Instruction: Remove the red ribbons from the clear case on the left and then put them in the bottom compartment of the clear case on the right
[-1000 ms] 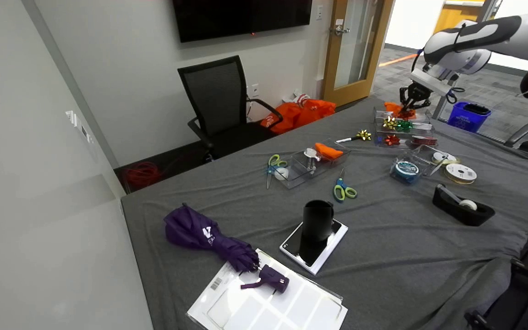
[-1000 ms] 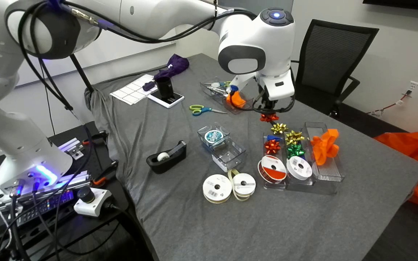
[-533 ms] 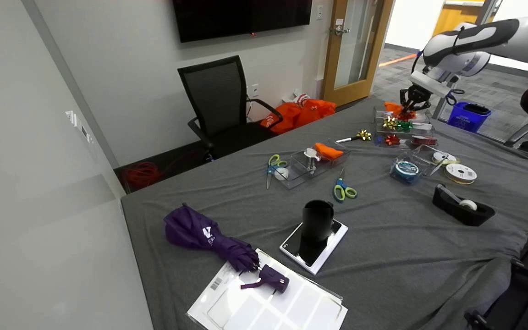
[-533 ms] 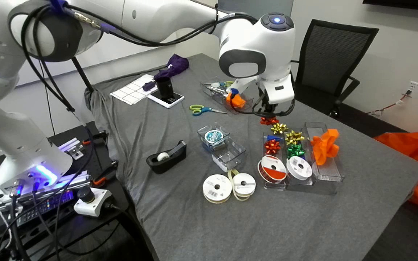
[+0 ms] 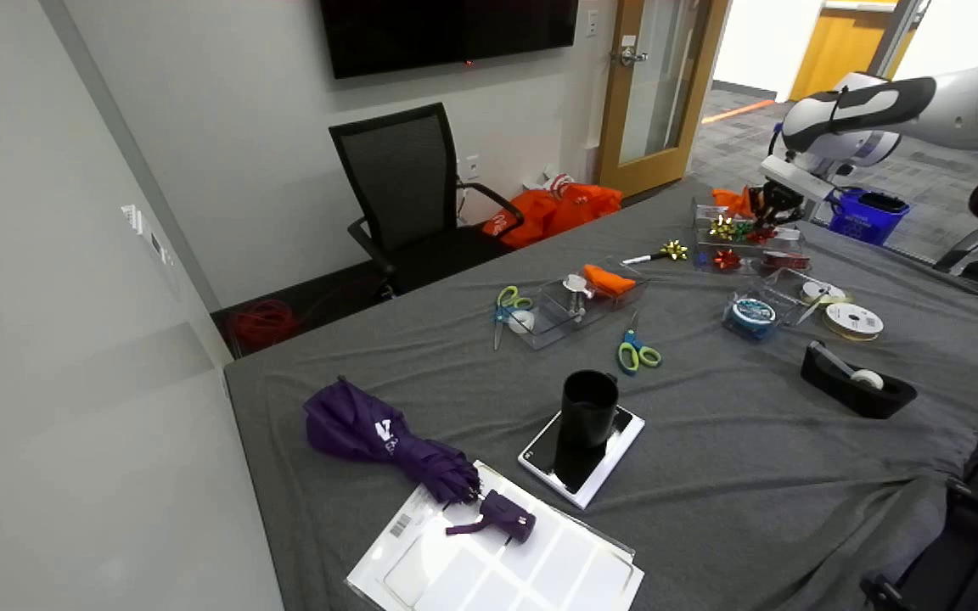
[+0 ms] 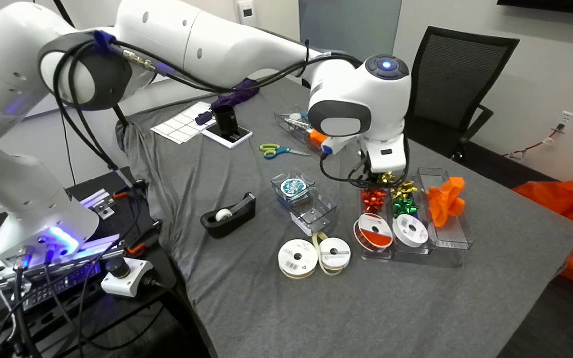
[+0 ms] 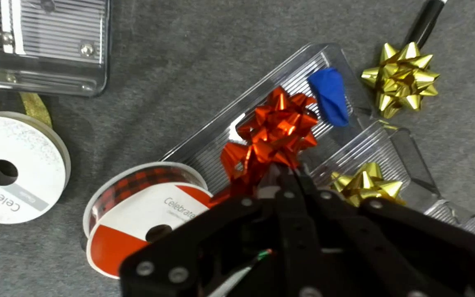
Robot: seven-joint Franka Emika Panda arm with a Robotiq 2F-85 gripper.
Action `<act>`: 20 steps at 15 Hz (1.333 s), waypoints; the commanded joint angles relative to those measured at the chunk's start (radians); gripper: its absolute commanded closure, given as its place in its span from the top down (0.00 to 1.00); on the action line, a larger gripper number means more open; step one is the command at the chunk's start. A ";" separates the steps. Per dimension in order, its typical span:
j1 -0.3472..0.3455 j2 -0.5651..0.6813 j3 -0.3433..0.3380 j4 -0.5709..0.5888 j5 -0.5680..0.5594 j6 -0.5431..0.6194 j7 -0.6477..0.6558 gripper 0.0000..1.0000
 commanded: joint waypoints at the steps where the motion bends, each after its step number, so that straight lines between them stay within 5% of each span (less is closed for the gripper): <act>1: -0.015 0.084 -0.013 0.106 -0.012 -0.011 0.075 0.01; 3: -0.018 0.117 -0.013 0.143 -0.017 -0.012 0.115 0.01; 4: -0.018 0.133 -0.013 0.158 -0.020 -0.010 0.135 0.27; 6: -0.020 0.157 -0.011 0.188 -0.029 -0.014 0.171 0.34; 15: -0.042 0.197 0.002 0.265 -0.029 -0.023 0.169 0.97; 20: -0.081 0.172 0.058 0.260 0.026 -0.019 0.060 1.00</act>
